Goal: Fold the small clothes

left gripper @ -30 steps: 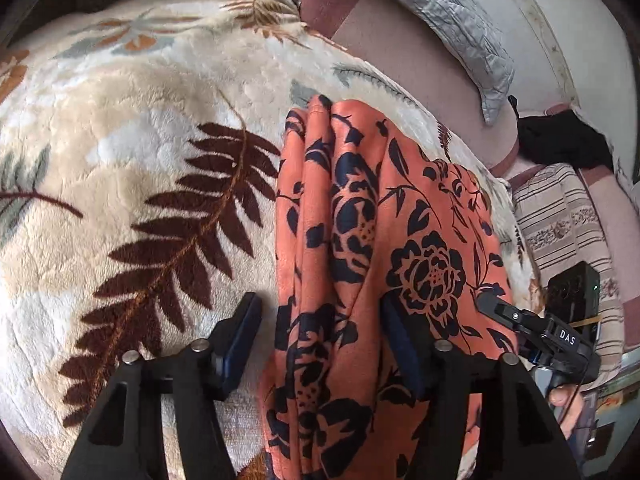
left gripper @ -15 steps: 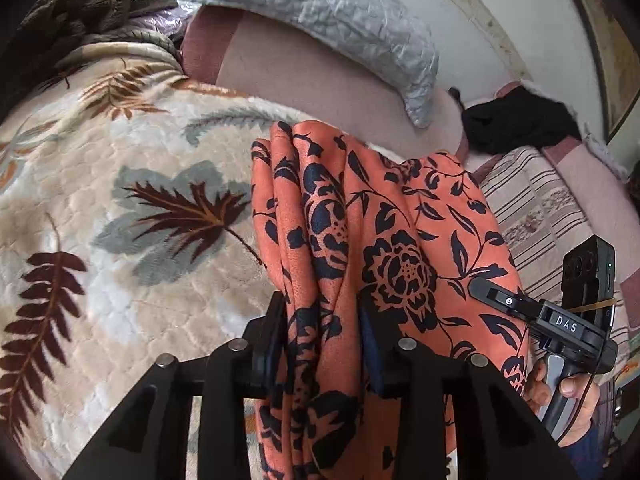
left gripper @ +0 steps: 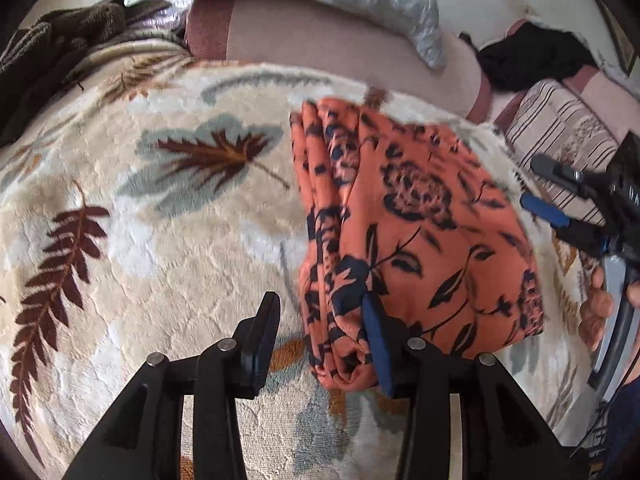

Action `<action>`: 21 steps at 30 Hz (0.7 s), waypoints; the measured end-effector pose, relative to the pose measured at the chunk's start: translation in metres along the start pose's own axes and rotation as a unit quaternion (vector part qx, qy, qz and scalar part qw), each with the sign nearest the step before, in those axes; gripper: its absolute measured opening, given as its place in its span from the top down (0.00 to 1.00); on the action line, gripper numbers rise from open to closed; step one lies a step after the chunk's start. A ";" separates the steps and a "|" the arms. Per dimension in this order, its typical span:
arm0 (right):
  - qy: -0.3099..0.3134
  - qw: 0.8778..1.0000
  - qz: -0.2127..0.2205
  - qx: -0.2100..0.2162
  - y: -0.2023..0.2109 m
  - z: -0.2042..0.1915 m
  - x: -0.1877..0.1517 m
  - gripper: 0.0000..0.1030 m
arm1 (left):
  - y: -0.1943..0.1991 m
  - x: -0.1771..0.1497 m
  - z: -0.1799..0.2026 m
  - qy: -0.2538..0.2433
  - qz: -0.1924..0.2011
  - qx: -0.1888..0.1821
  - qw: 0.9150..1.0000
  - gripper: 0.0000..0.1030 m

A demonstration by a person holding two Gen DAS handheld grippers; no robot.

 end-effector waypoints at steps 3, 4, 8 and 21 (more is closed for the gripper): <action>-0.082 0.995 -0.044 -0.033 -0.030 0.035 -0.015 0.26 | 0.008 -0.001 -0.002 0.019 0.018 -0.017 1.000 0.57; -0.072 0.996 -0.033 -0.027 -0.026 0.028 -0.013 0.26 | 0.014 0.000 -0.004 0.023 0.027 -0.018 0.999 0.57; -0.034 0.999 -0.032 0.010 -0.032 -0.023 0.005 0.24 | 0.027 0.000 -0.005 0.028 0.036 -0.039 0.998 0.56; -0.146 0.974 -0.135 0.111 -0.188 -0.076 0.004 0.23 | 0.010 -0.010 -0.014 0.057 -0.005 -0.054 0.997 0.48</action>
Point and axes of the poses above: each gripper's, at about its wrist camera, not at the fingertips, and y roughly against the way its jaws point, z to its right, x to its top, the point moved 9 cm from there along -y, roughly the way its jaws point, and after that the axes turned 13 degrees about x, right-handed, at the moved point
